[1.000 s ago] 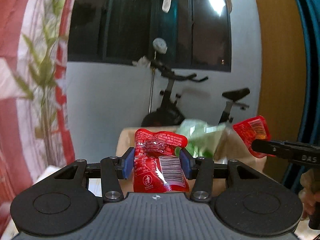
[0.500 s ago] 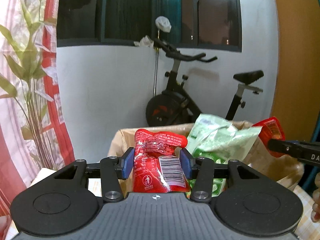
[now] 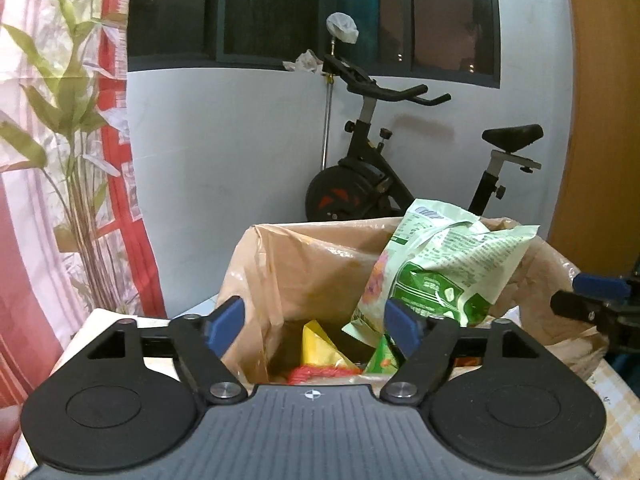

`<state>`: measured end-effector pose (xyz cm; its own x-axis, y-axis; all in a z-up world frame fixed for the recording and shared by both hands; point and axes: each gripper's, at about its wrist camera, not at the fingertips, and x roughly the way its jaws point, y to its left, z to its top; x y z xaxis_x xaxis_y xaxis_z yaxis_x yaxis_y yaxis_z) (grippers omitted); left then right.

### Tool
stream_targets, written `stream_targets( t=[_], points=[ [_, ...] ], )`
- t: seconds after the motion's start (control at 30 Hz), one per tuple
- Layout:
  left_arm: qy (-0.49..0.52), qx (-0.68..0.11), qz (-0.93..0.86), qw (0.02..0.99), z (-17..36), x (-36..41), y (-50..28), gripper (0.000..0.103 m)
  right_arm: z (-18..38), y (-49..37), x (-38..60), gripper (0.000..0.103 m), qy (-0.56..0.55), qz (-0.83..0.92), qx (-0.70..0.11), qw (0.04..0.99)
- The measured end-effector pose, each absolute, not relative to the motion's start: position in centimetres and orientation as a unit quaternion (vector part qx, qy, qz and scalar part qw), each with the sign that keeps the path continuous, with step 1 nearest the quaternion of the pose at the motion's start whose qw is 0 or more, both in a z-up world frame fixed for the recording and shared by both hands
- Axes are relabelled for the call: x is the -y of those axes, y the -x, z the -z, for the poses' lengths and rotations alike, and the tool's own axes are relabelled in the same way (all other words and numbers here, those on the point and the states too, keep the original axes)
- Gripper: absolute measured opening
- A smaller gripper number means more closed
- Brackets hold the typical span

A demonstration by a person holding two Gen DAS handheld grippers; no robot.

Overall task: Organize snacks
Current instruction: 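Open both tools over the box to drop the red packets, then move left tool toward the gold packet while right tool approaches the small clear nut packet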

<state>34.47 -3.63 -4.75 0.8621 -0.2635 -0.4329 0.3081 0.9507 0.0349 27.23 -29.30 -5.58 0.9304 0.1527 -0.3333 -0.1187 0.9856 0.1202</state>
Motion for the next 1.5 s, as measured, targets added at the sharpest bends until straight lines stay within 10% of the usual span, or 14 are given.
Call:
stream_targets(
  t=[1.5],
  points=[
    [-0.021,-0.313,0.137,0.940,14.7,-0.9,-23.2,0.085,14.2,-17.1,25.4,0.065,-0.072,-0.053,-0.223,0.971]
  ],
)
